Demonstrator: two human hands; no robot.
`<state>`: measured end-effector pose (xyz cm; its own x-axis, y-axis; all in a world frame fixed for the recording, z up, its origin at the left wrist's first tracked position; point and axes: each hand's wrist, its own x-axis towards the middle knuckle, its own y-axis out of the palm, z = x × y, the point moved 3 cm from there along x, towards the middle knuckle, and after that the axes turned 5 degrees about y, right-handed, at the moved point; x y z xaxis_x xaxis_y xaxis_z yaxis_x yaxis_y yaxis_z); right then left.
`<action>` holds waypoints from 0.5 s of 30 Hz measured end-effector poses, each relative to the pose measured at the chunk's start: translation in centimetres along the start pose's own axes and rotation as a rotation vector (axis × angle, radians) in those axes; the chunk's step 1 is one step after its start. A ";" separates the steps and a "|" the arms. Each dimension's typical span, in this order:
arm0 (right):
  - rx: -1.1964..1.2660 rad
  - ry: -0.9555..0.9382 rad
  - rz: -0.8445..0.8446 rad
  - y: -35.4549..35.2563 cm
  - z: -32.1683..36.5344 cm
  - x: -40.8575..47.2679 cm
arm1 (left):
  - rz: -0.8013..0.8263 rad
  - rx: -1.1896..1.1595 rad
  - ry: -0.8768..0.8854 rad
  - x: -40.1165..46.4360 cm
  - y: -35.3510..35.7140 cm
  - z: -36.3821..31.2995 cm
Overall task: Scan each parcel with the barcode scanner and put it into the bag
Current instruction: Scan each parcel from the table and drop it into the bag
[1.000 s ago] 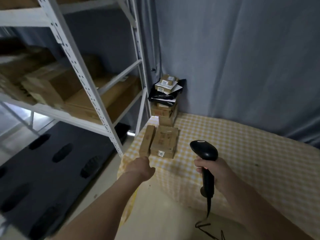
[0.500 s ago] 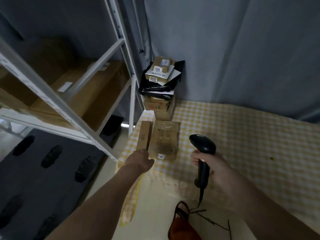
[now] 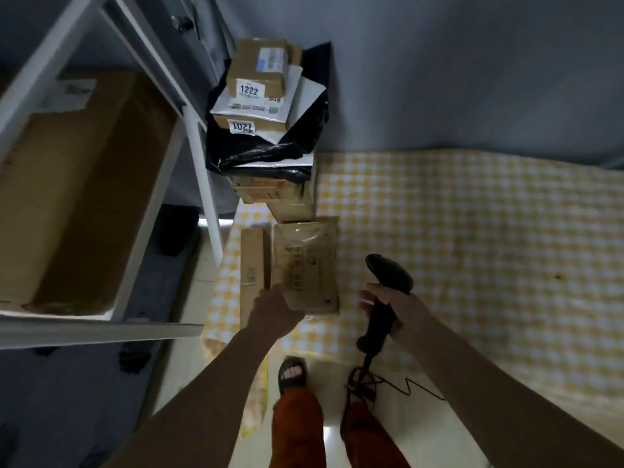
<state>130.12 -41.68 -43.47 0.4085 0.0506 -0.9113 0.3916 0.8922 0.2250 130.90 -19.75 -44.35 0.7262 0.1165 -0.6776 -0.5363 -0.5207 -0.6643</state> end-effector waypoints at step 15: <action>0.004 0.057 -0.105 3.7 -3.5 12.0 | -0.042 -0.213 -0.083 11.3 3.8 1.6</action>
<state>133.55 -36.22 -54.84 0.3176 -0.0171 -0.9481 0.4328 0.8922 0.1289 136.38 -19.00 -55.02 0.7037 0.2066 -0.6798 -0.3965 -0.6798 -0.6170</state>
